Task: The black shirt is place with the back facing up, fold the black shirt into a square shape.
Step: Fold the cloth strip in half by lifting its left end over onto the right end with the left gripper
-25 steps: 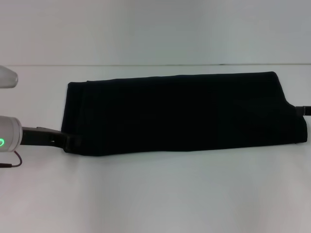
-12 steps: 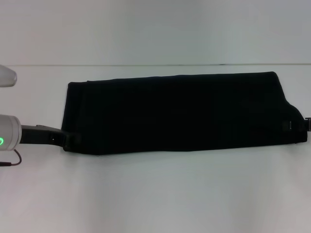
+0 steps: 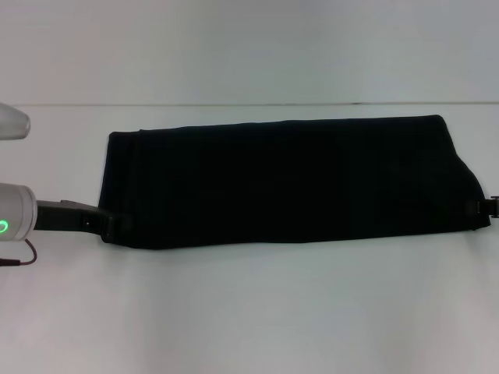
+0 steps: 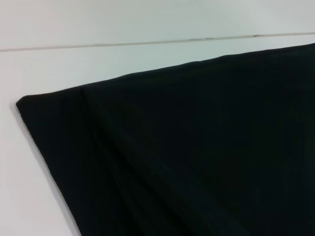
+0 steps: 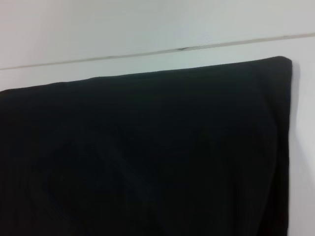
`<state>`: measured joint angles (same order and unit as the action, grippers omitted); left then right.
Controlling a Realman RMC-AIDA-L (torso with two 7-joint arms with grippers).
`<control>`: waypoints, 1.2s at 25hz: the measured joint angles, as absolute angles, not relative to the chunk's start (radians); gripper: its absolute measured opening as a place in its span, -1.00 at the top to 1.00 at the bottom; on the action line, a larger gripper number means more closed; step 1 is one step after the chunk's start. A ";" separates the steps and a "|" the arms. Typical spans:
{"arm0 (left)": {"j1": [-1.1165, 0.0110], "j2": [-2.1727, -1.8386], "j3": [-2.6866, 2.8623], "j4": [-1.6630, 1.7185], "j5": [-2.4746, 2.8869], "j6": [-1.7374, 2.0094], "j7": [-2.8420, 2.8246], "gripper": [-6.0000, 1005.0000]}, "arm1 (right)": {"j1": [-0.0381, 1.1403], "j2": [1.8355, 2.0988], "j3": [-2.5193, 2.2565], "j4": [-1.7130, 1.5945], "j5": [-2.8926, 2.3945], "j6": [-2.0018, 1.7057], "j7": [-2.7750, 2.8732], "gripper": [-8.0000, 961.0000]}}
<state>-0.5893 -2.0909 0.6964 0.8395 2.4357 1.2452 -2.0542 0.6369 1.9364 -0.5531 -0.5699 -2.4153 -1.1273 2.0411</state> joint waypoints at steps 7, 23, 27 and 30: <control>-0.589 -2.086 0.683 0.839 2.440 1.245 -2.054 0.96 | 0.632 1.925 -0.548 -0.571 -2.414 -1.127 2.036 0.87; -0.580 -2.078 0.658 0.841 2.451 1.260 -2.049 0.96 | 0.607 1.919 -0.548 -0.579 -2.411 -1.123 2.036 0.93; -0.583 -2.077 0.658 0.844 2.451 1.277 -2.053 0.96 | 0.607 1.920 -0.545 -0.581 -2.410 -1.126 2.036 0.91; -0.589 -2.075 0.658 0.848 2.456 1.295 -2.064 0.96 | 0.606 1.922 -0.542 -0.593 -2.410 -1.129 2.041 0.90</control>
<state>-0.5889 -2.0747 0.6580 0.8479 2.4559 1.2947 -2.0635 0.6062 1.9215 -0.5424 -0.5931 -2.4099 -1.1290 2.0414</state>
